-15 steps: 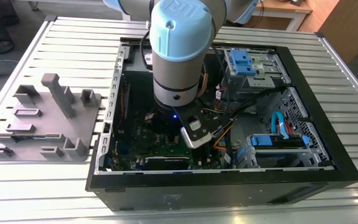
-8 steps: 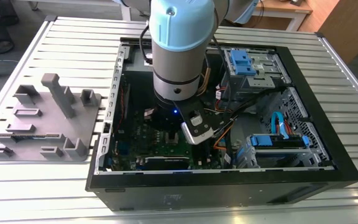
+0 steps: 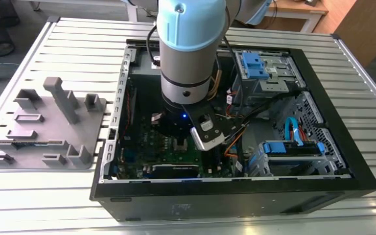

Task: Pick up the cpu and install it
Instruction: 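Place the cpu into insertion slot, then close the cpu cover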

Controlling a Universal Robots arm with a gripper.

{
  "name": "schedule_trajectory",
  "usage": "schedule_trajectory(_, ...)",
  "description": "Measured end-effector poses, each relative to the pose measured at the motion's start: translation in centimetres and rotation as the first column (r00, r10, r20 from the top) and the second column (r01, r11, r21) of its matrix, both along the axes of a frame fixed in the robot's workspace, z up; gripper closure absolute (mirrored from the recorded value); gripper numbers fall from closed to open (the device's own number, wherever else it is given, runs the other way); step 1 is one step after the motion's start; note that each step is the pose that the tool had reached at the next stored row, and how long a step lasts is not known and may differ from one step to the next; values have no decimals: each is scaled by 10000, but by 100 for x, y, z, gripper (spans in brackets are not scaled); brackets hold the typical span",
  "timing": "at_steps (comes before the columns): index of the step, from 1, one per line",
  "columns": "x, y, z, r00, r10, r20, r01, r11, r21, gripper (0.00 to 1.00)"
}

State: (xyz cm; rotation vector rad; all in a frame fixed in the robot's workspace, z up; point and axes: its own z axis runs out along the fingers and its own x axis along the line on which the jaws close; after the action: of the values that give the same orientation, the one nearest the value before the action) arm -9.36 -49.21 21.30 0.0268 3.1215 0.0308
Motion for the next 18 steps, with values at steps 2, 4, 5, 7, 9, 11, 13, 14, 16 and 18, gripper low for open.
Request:
schedule_trajectory(2, 0, 0, 10, 10000, 0, -1, 0, 10000, -4, 89)
schedule_trajectory(4, 0, 1, 24, 10000, 0, 1, 0, 10000, 1, 89)
schedule_trajectory(5, 0, 1, 25, 10000, 0, 1, 0, 10000, 2, 89)
schedule_trajectory(7, 0, 1, 25, 10000, 0, 2, 0, 10000, 4, 89)
schedule_trajectory(9, 0, 0, 29, 10000, 0, 1, 0, 10000, 1, 89)
schedule_trajectory(11, 0, 0, 30, 10000, 0, 0, 0, 10000, 1, 89)
schedule_trajectory(13, 0, 0, 32, 10000, 0, 1, 0, 10000, 1, 89)
schedule_trajectory(14, 0, 0, 32, 10000, 0, 1, 0, 10000, 1, 89)
schedule_trajectory(16, 0, 0, 68, 10000, 0, 0, 0, 10000, 0, 89)
schedule_trajectory(18, 0, 0, 70, 10000, 0, 0, 0, 10000, 0, 89)
